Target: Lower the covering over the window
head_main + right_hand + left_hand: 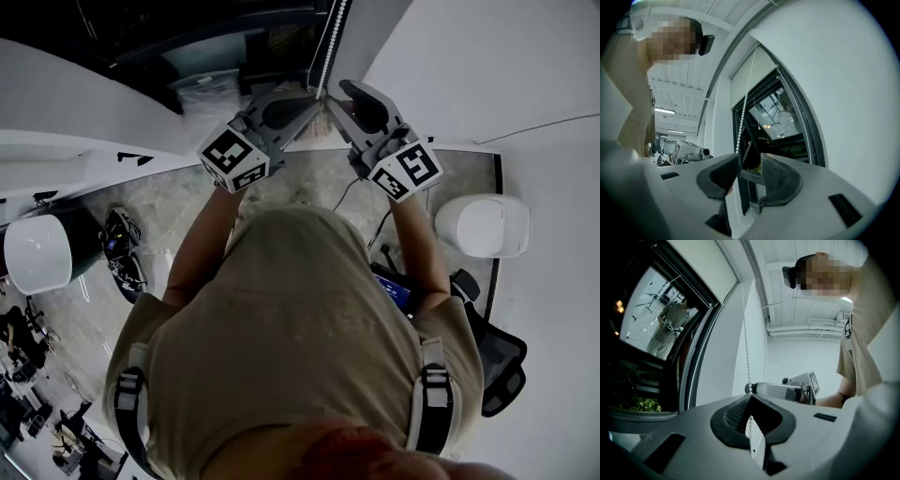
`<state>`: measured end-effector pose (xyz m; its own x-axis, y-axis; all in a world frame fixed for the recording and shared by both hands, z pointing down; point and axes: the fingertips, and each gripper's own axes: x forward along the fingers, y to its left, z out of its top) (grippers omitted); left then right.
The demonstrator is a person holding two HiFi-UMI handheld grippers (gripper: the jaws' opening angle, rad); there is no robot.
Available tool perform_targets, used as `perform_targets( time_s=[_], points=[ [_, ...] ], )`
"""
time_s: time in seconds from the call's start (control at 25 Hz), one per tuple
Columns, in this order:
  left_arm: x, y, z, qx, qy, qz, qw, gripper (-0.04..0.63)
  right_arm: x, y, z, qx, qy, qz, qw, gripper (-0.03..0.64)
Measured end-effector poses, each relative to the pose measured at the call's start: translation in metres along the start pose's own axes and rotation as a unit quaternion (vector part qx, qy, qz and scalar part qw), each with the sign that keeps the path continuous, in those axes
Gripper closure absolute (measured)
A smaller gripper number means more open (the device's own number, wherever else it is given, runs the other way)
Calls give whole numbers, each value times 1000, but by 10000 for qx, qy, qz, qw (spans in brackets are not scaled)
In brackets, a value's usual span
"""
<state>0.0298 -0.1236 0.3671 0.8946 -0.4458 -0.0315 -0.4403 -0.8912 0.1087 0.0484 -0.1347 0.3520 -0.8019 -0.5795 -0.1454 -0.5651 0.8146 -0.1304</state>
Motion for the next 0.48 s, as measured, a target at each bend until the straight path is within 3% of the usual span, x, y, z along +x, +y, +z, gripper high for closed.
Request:
perform_targets(
  time_s=[0.2, 0.48],
  points=[
    [2, -4, 0, 33, 21, 17, 10000, 578, -5, -1, 1, 92, -79, 5, 9999, 483],
    [2, -11, 1, 62, -75, 46, 9999, 578, -2, 18, 42, -51, -451, 258, 9986, 483]
  ],
)
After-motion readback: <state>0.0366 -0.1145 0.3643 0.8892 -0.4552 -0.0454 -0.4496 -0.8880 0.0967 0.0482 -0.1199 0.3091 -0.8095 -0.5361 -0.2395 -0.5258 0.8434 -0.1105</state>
